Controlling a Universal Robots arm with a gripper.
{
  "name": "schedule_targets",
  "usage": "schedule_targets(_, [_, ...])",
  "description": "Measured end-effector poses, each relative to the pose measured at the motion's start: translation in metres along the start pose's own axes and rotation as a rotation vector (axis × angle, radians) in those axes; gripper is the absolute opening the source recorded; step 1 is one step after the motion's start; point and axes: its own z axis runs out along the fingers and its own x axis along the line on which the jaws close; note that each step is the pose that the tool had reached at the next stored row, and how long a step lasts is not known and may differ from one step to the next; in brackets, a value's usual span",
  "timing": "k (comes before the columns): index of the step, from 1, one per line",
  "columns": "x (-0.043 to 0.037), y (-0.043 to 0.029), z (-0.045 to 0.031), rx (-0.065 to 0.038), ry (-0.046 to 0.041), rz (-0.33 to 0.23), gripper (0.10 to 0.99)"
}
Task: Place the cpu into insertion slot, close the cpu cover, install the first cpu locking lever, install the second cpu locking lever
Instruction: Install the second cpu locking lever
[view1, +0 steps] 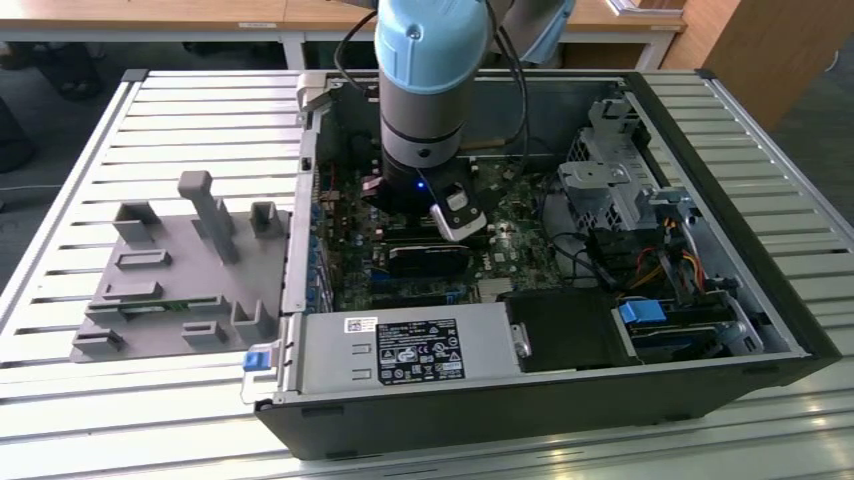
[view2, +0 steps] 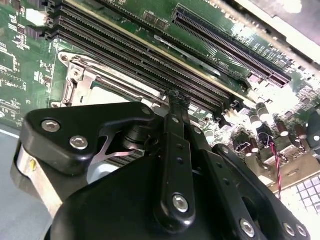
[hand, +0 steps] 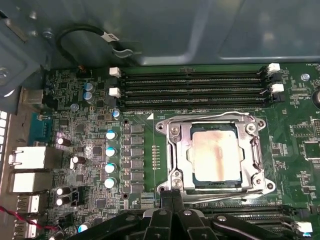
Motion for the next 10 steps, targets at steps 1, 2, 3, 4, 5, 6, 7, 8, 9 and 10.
schedule_targets(1, [0.0001, -0.0001, 0.0006, -0.003, 0.0002, 0.0, 0.106])
schedule_targets(2, [0.0002, -0.0003, 0.0012, -0.006, 0.0004, 0.0, 0.106])
schedule_targets(3, [0.0004, -0.0005, 0.0017, -0.008, 0.0006, -0.001, 0.106])
schedule_targets(4, [0.0007, -0.0006, 0.0023, -0.011, 0.0008, -0.001, 0.106])
schedule_targets(5, [0.0012, -0.0008, 0.0028, -0.013, 0.0009, -0.001, 0.106])
schedule_targets(6, [0.0016, -0.0009, 0.0034, -0.015, 0.0009, -0.001, 0.106])
schedule_targets(7, [0.002, -0.0011, 0.0039, -0.016, 0.001, -0.001, 0.106])
schedule_targets(8, [0.0024, -0.0013, 0.0044, -0.017, 0.0011, -0.001, 0.106])
schedule_targets(9, [0.0027, -0.0015, 0.0049, -0.018, 0.0012, -0.001, 0.106])
schedule_targets(10, [0.0029, -0.0016, 0.0054, -0.019, 0.0012, -0.001, 0.106])
